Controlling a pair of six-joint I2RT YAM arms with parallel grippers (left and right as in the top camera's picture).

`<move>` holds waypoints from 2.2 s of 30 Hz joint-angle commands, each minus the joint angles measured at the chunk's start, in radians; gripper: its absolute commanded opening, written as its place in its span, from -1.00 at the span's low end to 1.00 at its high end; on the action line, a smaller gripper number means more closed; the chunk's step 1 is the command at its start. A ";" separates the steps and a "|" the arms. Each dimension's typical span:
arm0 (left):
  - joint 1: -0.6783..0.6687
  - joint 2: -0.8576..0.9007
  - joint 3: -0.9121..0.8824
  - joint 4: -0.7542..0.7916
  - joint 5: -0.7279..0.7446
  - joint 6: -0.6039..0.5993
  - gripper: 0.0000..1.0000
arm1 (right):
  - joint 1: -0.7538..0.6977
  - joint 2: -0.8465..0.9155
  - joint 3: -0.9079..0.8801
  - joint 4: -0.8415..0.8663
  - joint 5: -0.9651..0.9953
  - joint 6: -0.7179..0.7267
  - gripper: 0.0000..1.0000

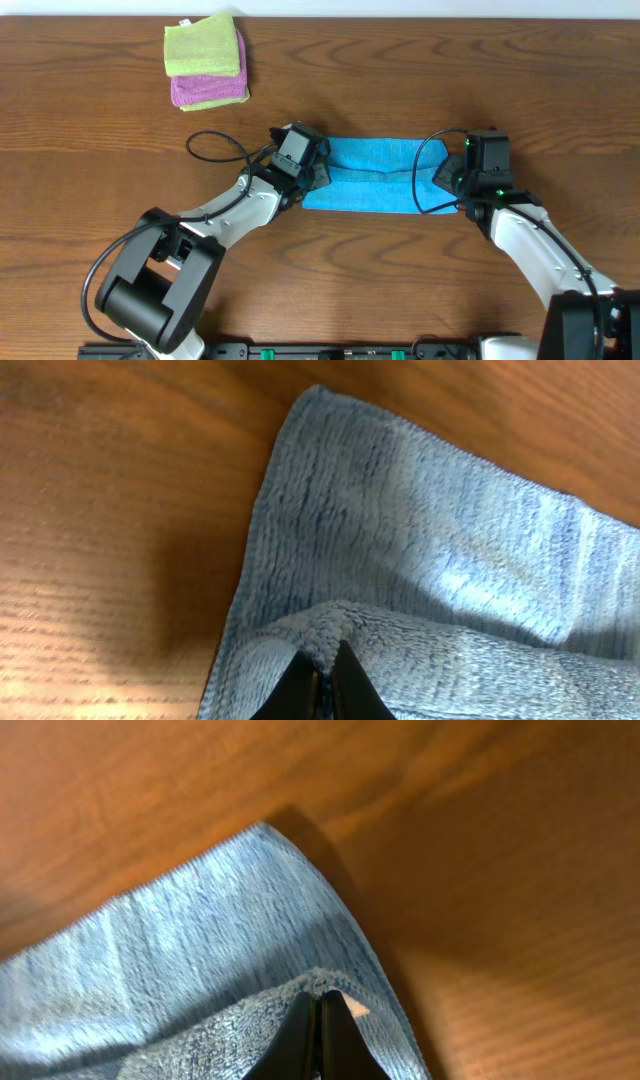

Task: Fold the cloth
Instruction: 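Lay the folded edge down and open both grippers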

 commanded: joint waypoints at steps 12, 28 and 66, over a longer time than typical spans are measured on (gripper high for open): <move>0.049 0.015 0.020 0.056 -0.053 0.018 -0.88 | 0.021 0.071 0.017 0.120 0.055 -0.031 -0.96; 0.058 0.090 0.020 0.193 -0.004 0.003 -0.88 | 0.024 0.081 0.017 0.142 0.152 -0.035 -0.96; 0.063 -0.082 0.020 0.108 -0.042 0.146 0.90 | 0.024 0.017 0.018 0.148 0.068 -0.158 0.99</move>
